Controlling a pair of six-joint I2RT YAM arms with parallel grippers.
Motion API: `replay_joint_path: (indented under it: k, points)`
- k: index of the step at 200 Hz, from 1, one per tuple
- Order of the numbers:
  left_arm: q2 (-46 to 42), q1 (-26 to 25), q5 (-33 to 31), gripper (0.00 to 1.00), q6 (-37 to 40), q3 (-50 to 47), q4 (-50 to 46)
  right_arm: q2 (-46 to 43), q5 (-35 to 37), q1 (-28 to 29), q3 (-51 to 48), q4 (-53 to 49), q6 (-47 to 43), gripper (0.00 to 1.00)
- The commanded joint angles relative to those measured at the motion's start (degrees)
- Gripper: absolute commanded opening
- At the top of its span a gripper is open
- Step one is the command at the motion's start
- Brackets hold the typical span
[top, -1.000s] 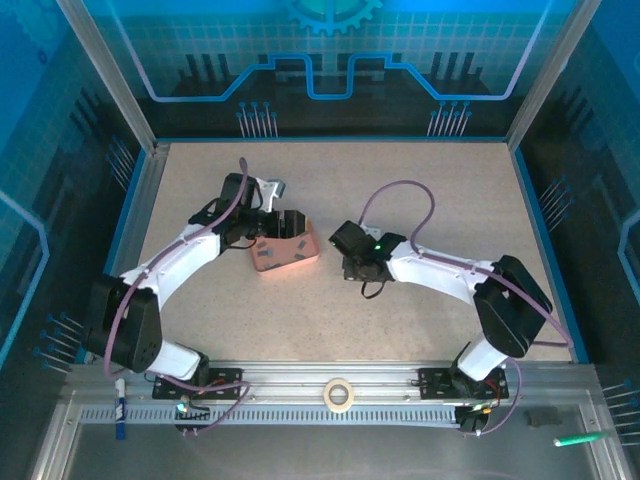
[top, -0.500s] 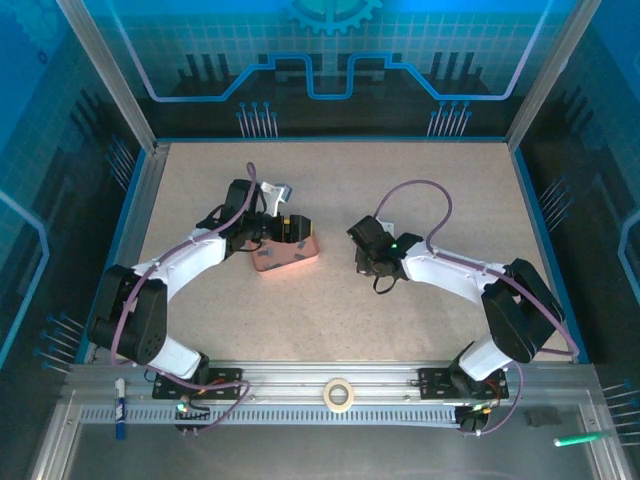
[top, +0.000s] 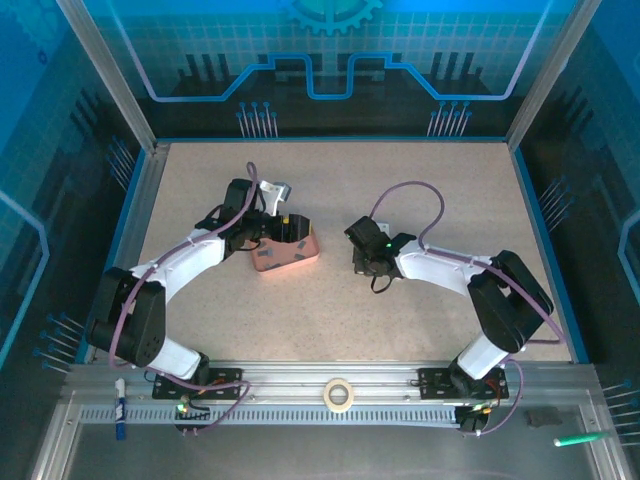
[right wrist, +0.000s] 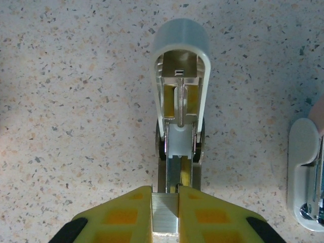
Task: Load the staples into the stapler
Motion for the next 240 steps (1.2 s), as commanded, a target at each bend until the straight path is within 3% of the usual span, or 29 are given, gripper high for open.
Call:
replay_joint_path:
  k: [1,240]
  points:
    - [-1.5,-0.3,-0.7,0.80,1.1,0.3,-1.1,1.4,1.1,-0.9,0.1,0.2,-0.9,0.18]
    - [-0.6,-0.3,-0.5,0.80,0.9,0.5,-1.0,2.9,0.3,-1.9,-1.7,2.6,-3.2,0.18]
